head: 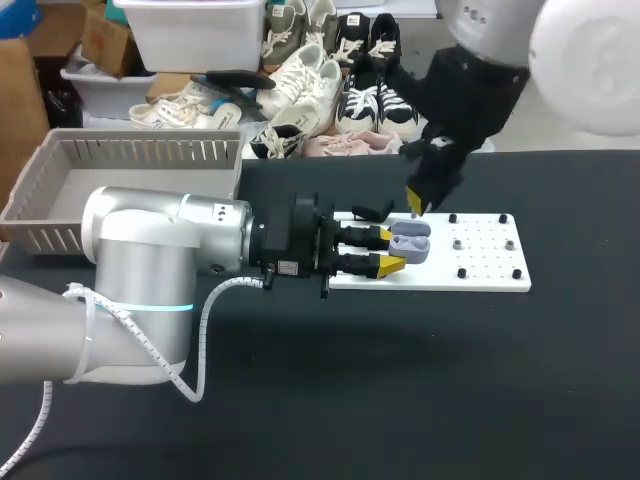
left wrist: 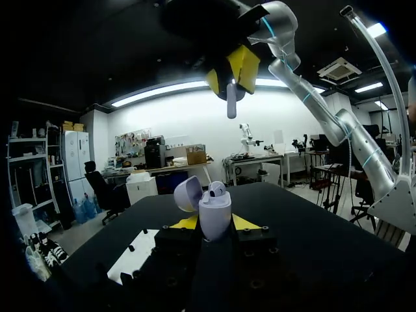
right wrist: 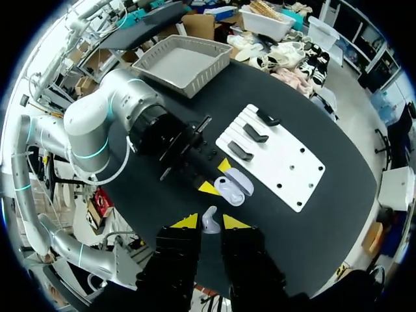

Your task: Pick up each earbud case from the left stands, insert the matching earbuds, close the lid, and place the case in the box.

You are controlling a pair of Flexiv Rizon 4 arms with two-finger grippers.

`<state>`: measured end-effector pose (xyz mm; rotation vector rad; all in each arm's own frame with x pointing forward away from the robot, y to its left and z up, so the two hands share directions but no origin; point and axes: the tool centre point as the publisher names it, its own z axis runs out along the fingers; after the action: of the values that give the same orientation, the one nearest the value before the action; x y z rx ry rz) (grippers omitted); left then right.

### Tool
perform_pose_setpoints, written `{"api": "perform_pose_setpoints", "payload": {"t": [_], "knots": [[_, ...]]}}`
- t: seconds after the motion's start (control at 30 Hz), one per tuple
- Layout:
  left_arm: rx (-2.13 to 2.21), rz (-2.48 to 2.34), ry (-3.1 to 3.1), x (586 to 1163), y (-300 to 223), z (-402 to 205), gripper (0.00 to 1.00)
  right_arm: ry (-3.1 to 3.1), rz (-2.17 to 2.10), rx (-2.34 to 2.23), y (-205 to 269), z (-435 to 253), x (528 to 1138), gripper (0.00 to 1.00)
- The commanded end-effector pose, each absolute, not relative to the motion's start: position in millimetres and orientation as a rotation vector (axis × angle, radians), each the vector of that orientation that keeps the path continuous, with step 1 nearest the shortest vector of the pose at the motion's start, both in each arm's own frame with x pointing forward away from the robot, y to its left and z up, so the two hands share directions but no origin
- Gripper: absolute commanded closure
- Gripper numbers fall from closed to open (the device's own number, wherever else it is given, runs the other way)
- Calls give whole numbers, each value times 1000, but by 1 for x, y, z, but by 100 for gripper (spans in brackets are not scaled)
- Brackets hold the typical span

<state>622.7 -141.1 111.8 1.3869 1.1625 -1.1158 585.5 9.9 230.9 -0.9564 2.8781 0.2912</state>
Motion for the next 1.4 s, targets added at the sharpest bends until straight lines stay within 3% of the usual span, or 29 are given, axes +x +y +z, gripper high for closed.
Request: {"api": "perform_pose_setpoints", "payload": {"t": [0.03, 1.4], "knots": [[1385, -1115, 1160, 623, -141, 111, 100, 2952, 257, -944, 21, 226, 591, 100], [1385, -1115, 1160, 623, -141, 111, 100, 2902, 235, -790, 21, 187, 593, 100]]}}
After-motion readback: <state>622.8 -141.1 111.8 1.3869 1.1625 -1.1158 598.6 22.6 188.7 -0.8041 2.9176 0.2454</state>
